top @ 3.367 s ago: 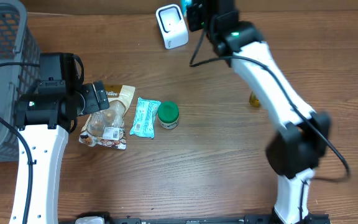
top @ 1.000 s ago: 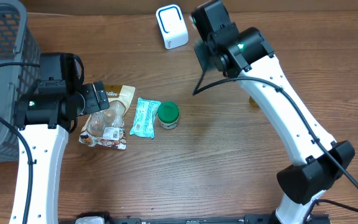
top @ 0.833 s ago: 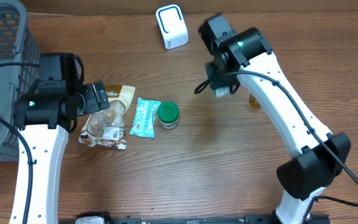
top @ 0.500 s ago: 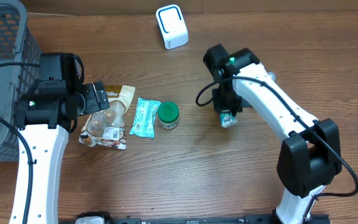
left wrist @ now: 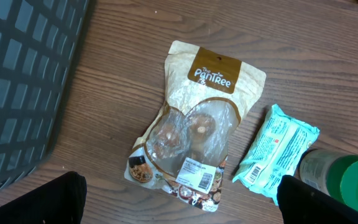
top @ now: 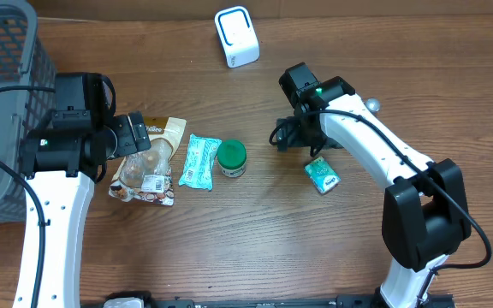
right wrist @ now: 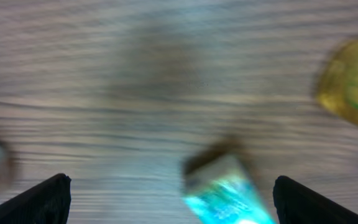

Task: Scan the item barcode
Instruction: 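Carry the carton right and release it on the table, then reach the right gripper to the green-capped jar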

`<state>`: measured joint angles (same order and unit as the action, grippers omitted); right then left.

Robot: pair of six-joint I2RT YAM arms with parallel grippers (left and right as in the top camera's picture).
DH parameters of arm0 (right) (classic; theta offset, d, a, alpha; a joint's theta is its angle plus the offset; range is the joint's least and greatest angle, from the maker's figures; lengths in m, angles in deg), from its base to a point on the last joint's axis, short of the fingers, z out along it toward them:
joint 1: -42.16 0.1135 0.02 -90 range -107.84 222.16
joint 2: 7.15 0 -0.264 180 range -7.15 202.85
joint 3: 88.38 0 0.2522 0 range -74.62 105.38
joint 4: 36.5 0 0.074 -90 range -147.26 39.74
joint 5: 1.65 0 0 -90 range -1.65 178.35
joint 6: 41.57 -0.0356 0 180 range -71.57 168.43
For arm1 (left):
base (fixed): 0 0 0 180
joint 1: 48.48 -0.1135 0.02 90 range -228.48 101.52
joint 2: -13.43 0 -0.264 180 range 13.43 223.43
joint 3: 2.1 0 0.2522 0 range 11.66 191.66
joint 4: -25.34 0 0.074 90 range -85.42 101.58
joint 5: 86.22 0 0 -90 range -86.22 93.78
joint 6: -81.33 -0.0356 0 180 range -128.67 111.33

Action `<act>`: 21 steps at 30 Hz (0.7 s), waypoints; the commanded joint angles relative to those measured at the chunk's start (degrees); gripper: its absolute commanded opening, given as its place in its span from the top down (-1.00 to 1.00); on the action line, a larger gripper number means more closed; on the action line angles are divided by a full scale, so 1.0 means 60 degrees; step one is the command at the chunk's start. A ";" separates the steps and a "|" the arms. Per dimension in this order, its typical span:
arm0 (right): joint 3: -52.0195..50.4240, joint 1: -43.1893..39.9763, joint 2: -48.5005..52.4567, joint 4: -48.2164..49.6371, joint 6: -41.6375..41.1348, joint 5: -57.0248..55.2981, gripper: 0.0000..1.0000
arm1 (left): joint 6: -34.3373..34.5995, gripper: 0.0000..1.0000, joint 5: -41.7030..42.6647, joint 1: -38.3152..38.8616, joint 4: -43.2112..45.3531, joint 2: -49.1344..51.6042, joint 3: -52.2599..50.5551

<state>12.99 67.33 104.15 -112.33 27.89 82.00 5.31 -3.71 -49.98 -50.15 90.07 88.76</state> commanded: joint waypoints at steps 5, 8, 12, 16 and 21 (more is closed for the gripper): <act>0.2087 -0.0007 -0.0484 -0.0270 -0.1515 0.1155 -1.00 | 0.0102 -0.99 0.0007 0.0022 0.0011 0.0029 0.0131; 0.2965 0.0062 -0.0535 -0.0637 -0.1545 0.1530 -1.00 | 0.0102 -0.99 0.0007 0.0022 0.0011 0.0029 0.0131; 0.3348 0.0160 -0.0532 0.0007 -0.1330 0.2947 -1.00 | 0.0102 -0.99 0.0007 0.0022 0.0011 0.0029 0.0131; 0.3348 0.0160 -0.0532 0.0350 -0.1333 0.3665 -1.00 | 0.0102 -0.99 0.0007 0.0022 0.0011 0.0029 0.0131; 0.3191 0.0357 -0.0452 0.0361 -0.2885 0.3585 -0.68 | 0.0102 -0.99 0.0007 0.0022 0.0011 0.0029 0.0131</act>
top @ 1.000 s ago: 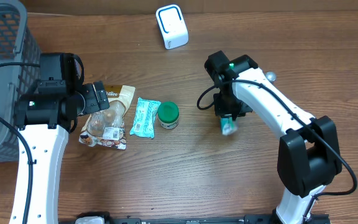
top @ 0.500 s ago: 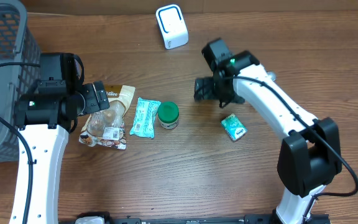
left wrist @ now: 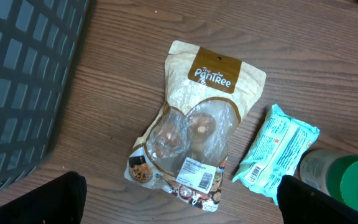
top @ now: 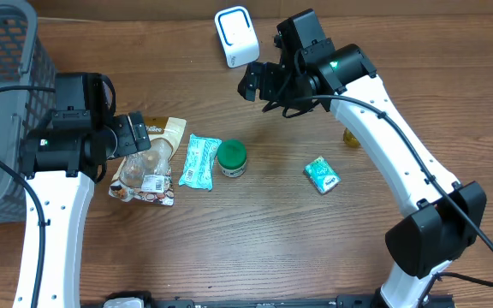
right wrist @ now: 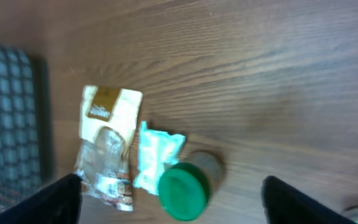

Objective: Scan the item barcode

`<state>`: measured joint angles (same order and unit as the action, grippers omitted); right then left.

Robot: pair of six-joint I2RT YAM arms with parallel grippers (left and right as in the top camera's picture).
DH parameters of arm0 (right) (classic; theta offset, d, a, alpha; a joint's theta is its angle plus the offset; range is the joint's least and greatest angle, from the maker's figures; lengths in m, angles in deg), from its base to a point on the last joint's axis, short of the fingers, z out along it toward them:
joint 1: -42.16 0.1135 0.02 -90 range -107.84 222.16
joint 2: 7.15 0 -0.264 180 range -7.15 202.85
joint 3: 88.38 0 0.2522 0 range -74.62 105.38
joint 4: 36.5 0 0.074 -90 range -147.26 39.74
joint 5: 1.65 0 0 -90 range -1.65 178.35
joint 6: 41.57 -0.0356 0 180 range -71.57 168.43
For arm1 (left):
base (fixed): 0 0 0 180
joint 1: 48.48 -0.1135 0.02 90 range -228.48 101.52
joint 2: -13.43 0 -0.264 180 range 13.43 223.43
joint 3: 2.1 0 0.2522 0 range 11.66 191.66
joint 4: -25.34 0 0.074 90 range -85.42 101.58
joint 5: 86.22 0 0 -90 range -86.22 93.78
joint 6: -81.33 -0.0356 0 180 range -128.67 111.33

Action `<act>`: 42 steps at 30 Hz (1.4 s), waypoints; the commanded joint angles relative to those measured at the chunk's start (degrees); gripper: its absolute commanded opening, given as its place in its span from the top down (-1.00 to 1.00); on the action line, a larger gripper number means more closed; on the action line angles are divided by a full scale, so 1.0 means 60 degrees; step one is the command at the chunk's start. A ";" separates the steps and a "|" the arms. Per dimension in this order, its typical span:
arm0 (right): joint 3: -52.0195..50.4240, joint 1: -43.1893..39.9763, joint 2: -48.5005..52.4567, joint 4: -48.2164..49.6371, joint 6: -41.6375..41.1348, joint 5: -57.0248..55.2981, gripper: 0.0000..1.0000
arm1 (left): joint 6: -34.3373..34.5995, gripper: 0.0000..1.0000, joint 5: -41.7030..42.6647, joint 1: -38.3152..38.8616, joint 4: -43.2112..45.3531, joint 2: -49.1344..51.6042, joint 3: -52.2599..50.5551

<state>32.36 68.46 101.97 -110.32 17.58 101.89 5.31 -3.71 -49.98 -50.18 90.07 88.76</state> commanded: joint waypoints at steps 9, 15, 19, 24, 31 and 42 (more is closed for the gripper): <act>-0.0087 0.1501 0.0663 -0.0368 -0.3319 -0.2550 -0.43 | 0.0102 -0.99 0.0004 0.0022 0.0015 0.0029 0.0131; -0.0087 0.2215 0.1242 -0.0375 -0.3595 -0.3056 -0.19 | 0.0102 -0.99 0.0007 0.0022 0.0015 0.0029 0.0131; -0.0087 0.2463 0.1723 -0.0397 -0.4426 -0.3362 -0.37 | 0.0102 -0.99 0.0007 0.0022 0.0015 0.0029 0.0131; -0.0087 0.2481 0.1891 -0.0441 -0.4688 -0.3355 -1.00 | 0.0102 -0.99 0.0007 0.0022 0.0015 0.0029 0.0131; -0.0106 0.2583 0.1916 -0.0645 -0.5370 -0.3337 -1.00 | 0.0102 -0.99 0.0007 0.0022 0.0015 0.0029 0.0131; -0.1158 0.2911 0.1916 -0.0302 -0.6867 -0.3606 -1.00 | 0.0102 -0.99 0.0007 0.0022 0.0015 0.0029 0.0131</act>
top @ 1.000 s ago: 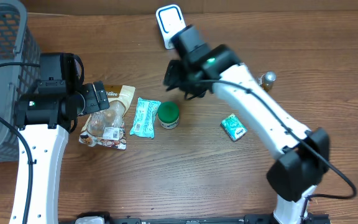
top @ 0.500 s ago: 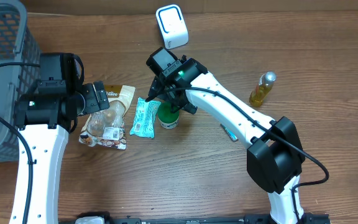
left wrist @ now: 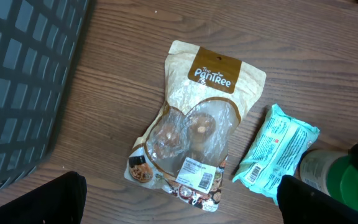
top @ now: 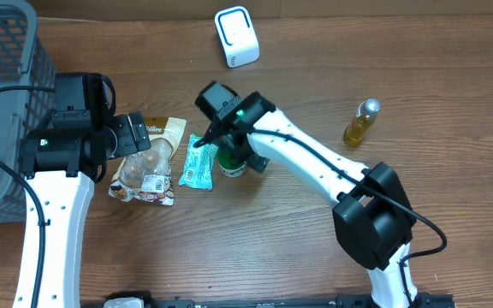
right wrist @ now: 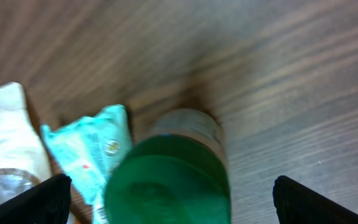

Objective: Scan the item barcode

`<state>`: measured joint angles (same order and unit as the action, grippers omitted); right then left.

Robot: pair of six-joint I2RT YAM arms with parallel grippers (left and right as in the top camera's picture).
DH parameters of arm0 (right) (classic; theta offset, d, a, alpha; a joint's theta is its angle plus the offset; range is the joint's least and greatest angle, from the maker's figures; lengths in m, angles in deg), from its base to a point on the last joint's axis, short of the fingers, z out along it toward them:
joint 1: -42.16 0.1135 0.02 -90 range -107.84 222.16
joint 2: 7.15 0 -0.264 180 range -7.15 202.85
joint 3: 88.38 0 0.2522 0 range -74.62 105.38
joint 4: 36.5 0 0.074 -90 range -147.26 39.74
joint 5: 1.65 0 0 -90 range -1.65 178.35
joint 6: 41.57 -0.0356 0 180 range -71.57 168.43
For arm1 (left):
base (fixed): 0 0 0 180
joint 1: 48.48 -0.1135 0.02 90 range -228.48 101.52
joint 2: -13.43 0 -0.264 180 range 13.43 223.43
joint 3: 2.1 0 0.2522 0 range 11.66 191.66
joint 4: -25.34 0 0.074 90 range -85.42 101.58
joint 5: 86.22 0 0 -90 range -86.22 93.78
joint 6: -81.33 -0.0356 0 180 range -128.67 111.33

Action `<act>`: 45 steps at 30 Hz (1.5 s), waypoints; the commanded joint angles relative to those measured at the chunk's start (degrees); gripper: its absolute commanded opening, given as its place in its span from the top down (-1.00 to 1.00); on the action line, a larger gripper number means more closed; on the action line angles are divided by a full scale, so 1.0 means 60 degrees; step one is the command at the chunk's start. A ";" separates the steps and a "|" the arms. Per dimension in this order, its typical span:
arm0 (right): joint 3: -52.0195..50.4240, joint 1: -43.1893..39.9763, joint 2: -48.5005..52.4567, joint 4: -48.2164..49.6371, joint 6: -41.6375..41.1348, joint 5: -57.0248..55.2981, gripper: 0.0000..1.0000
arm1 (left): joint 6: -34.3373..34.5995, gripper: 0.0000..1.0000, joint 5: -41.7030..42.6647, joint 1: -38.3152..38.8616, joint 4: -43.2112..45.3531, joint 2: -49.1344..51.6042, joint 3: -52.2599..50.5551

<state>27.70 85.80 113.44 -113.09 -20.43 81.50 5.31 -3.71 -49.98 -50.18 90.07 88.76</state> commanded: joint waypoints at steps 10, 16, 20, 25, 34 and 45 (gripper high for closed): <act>-0.0816 0.0062 0.0007 0.1075 -0.0532 0.0120 -0.99 | 0.0102 -0.99 0.0007 0.0022 0.0015 0.0029 0.0131; -0.0816 0.0240 0.0007 0.1060 -0.0532 -0.0051 -1.00 | 0.0102 -0.99 0.0004 0.0022 0.0015 0.0029 0.0131; -0.0816 0.0313 0.0015 0.1082 -0.0535 -0.0168 -0.93 | 0.0102 -0.99 0.0007 0.0022 0.0018 0.0029 0.0131; -0.0816 0.0350 0.0091 0.0991 -0.0532 -0.0550 -0.81 | 0.0102 -0.99 0.0007 0.0022 0.0015 0.0029 0.0131; -0.0816 0.0361 0.0175 0.0539 -0.0521 -0.0616 -0.64 | 0.0102 -0.99 0.0007 0.0022 0.0015 0.0029 0.0131; -0.0816 0.0361 0.0175 0.0087 0.0317 -0.0608 -0.57 | 0.0102 -0.99 0.0007 0.0022 0.0015 0.0029 0.0131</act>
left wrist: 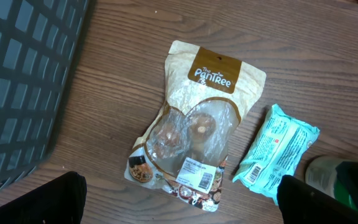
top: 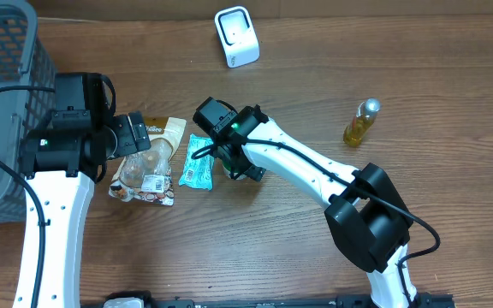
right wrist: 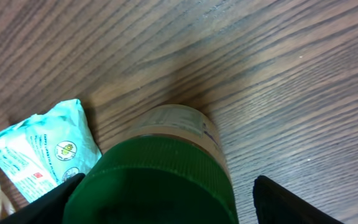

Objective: Scan the item barcode

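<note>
A jar with a green lid stands on the table beside a teal packet. My right gripper is open and low over the jar, one finger on each side of the lid and a gap showing at the right finger. In the overhead view this gripper covers the jar. The white scanner stands at the back. My left gripper hangs open above a tan PanTree pouch, with nothing between its fingers. The jar shows at the right edge of the left wrist view.
A grey basket fills the left back corner. A small oil bottle stands at the right. The teal packet lies between the pouch and the jar. My right arm stretches across the middle of the table.
My right gripper has come lower over the green-lidded jar, so the lid now sits between its fingers and fills the wrist view. In the overhead view the lid is covered. The left arm is unchanged.
My right gripper was first low by a small teal packet at the right centre. Then it was up near the scanner. Then it hung above the green-lidded jar, and now it stands open round the lid. The left gripper stayed open over the pouch throughout.
</note>
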`<state>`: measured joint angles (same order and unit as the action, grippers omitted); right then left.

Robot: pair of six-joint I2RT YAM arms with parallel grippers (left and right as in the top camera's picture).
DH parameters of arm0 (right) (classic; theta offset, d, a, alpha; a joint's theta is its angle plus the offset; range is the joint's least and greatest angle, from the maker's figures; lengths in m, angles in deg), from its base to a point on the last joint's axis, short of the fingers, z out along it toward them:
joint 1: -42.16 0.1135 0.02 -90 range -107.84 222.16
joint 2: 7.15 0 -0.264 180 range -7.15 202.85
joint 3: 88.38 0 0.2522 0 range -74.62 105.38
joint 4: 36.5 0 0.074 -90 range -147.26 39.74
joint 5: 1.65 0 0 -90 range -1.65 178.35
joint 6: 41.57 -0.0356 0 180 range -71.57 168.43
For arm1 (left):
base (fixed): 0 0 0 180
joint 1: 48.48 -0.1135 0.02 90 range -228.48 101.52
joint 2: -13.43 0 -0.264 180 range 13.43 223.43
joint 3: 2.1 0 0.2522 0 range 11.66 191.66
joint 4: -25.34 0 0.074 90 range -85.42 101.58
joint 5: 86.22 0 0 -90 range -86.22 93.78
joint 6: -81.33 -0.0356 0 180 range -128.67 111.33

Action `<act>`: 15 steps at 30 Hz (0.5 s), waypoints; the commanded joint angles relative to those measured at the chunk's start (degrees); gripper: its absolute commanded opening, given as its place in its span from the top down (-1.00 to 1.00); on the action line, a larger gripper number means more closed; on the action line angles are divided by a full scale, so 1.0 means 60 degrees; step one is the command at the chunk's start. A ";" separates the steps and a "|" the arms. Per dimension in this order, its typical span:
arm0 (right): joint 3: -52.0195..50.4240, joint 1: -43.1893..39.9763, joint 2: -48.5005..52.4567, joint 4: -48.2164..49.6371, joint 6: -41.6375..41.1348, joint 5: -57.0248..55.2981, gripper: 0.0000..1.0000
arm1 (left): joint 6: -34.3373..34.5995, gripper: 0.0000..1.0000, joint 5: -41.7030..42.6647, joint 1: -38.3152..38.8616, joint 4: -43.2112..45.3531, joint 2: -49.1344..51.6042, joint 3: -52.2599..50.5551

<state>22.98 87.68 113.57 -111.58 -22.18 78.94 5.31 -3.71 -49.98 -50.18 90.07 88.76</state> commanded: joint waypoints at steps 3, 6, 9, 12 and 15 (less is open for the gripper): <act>-0.0029 0.0047 0.0153 -0.0437 0.0823 -0.0175 -0.47 | 0.0102 -0.99 0.0007 0.0022 0.0015 0.0029 0.0131; -0.0025 0.0029 0.0153 -0.0696 0.1413 -0.0175 -0.36 | 0.0102 -0.99 0.0007 0.0022 0.0015 0.0029 0.0131; -0.0025 -0.0011 0.0153 -0.1045 0.2113 -0.0175 -0.36 | 0.0102 -0.99 0.0007 0.0022 0.0015 0.0029 0.0131; -0.0025 -0.0091 0.0153 -0.1202 0.3417 -0.0178 -0.36 | 0.0102 -0.99 0.0004 0.0022 0.0015 0.0029 0.0131; -0.0025 -0.0244 0.0153 -0.1231 0.4233 -0.0178 -0.36 | 0.0102 -0.99 0.0007 0.0022 0.0015 0.0029 0.0131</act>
<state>22.98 87.50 113.57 -118.69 -5.66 78.92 5.31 -3.71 -49.98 -50.18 90.07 88.76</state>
